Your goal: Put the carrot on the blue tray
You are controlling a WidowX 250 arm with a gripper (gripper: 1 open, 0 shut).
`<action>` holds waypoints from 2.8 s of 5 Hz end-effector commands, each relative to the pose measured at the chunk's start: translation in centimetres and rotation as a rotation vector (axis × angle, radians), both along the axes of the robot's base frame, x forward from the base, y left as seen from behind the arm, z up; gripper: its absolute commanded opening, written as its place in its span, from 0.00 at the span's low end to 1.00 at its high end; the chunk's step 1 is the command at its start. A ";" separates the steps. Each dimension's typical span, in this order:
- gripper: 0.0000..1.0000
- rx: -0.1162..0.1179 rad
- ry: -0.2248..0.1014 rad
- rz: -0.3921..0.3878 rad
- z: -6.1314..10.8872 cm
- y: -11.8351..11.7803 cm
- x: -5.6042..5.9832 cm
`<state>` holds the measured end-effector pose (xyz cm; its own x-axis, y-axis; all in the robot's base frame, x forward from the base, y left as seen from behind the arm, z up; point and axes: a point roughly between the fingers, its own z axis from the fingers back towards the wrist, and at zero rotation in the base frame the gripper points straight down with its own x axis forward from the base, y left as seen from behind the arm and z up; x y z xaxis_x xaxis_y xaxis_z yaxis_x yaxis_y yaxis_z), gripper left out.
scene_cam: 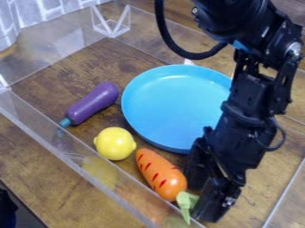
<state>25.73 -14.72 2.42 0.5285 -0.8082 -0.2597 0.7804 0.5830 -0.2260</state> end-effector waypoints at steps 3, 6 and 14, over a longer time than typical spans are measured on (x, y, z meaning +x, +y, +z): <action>1.00 -0.031 -0.062 -0.016 1.5 0.9 0.4; 1.00 -0.017 -0.088 0.064 2.8 3.7 1.3; 0.00 0.015 -0.120 0.386 5.2 3.6 0.3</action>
<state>25.34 -10.83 5.22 0.8013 -0.5329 -0.2720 0.5108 0.8460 -0.1526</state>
